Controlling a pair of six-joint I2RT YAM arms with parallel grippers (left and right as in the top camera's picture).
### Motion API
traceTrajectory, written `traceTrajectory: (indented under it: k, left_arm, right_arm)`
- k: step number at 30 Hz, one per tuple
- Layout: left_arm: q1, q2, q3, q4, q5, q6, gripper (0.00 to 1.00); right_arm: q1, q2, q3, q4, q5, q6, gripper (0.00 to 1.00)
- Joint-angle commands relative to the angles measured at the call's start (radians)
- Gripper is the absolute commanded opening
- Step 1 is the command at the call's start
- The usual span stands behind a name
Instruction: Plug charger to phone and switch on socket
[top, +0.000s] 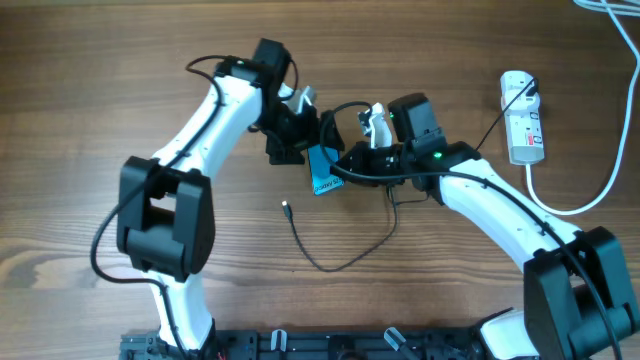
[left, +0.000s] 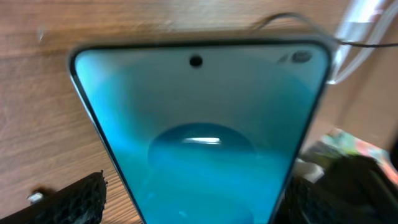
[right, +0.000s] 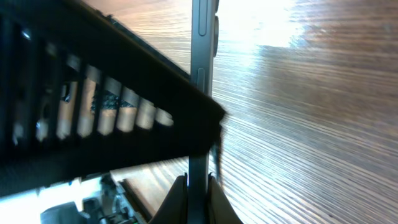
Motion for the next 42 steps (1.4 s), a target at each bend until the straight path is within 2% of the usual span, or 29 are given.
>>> traceTrajectory:
  k: [1,8,14,18,22,28,36,42]
  left_arm:
    - [0.069,-0.073,0.017,0.033,0.216,0.120,0.95]
    - [0.126,-0.122,0.017,0.115,0.653,0.325,0.89]
    - [0.129,-0.142,0.017,0.194,0.883,0.352,0.77]
    - [0.129,-0.143,0.017,0.202,0.893,0.352,0.67]
    - [0.130,-0.143,0.017,0.203,0.893,0.352,0.63]
    - [0.169,-0.143,0.016,0.182,0.893,0.348,0.68]
    - [0.169,-0.143,0.016,0.159,0.883,0.349,0.68]
    - [0.170,-0.143,0.016,0.150,0.831,0.349,0.76]
  right_arm:
    - [-0.023,0.005,0.010,0.058,-0.180,-0.016,0.04]
    - [-0.027,0.005,0.010,0.259,-0.349,0.105,0.04]
    - [-0.027,0.005,0.010,0.536,-0.413,0.261,0.04]
    - [-0.027,0.005,0.009,0.549,-0.416,0.278,0.04]
    - [-0.027,0.005,0.009,0.550,-0.405,0.282,0.04]
    - [-0.090,0.005,0.009,0.550,-0.418,0.282,0.04]
    - [-0.137,0.005,0.009,0.562,-0.435,0.283,0.04]
    - [-0.142,0.005,0.009,0.562,-0.423,0.280,0.04]
